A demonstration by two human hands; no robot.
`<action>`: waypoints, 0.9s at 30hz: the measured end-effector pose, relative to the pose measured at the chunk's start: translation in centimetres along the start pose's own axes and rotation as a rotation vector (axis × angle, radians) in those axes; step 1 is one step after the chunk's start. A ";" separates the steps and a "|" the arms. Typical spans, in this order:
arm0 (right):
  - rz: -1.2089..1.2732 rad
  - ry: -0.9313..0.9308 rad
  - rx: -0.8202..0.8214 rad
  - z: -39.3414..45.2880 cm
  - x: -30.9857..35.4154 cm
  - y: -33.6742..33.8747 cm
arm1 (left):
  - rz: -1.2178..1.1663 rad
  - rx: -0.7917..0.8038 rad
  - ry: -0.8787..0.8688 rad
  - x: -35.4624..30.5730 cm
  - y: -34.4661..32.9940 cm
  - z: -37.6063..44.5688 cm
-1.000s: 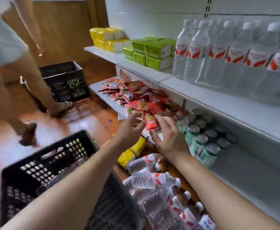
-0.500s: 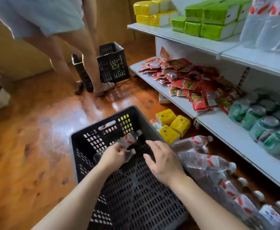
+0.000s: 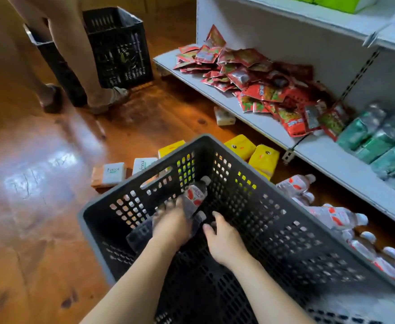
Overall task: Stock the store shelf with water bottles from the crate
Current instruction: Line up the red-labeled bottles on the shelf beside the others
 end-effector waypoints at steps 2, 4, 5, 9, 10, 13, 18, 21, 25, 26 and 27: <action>0.095 -0.074 -0.026 0.7 -0.8 -0.8 | 0.072 0.021 0.041 0.0 -0.7 1.1; 0.170 -0.119 -0.036 1.2 -1.5 -1.4 | 0.069 -0.002 0.083 -0.2 -0.7 1.4; 0.206 -0.129 -0.042 1.3 -1.8 -1.6 | 0.025 -0.021 0.099 -0.3 -0.5 1.2; 0.370 -0.101 -0.113 0.9 -1.7 -0.6 | -0.312 -0.070 0.048 -0.6 0.4 -1.4; 0.409 -0.089 -0.134 0.6 -1.4 0.1 | -0.373 -0.086 0.016 -0.8 0.8 -2.6; 0.382 0.000 -0.161 -0.9 0.4 3.0 | -0.520 -0.086 -0.009 -1.6 2.3 -6.4; 0.268 0.166 -0.221 -3.5 4.9 10.5 | -0.760 -0.119 -0.102 -3.8 6.8 -11.2; 0.270 0.223 -0.269 -4.8 7.3 14.8 | -0.848 -0.117 -0.217 -6.6 9.7 -13.0; 0.238 0.220 -0.366 -7.4 9.5 20.6 | -0.925 -0.110 -0.405 -11.1 13.6 -15.2; 0.214 0.216 -0.392 -8.1 9.9 22.0 | -0.929 -0.109 -0.453 -12.3 14.5 -15.9; 0.199 0.222 -0.422 -8.9 10.3 23.5 | -0.925 -0.109 -0.499 -13.4 15.4 -16.8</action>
Point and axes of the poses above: each hand's wrist, its own z-axis towards the middle knuckle, its own y-axis out of the back of the hand, x = y × z, the point moved 7 cm from there along z, towards the middle knuckle, and after that the axes turned 13 degrees about y, right-handed, at the moved point
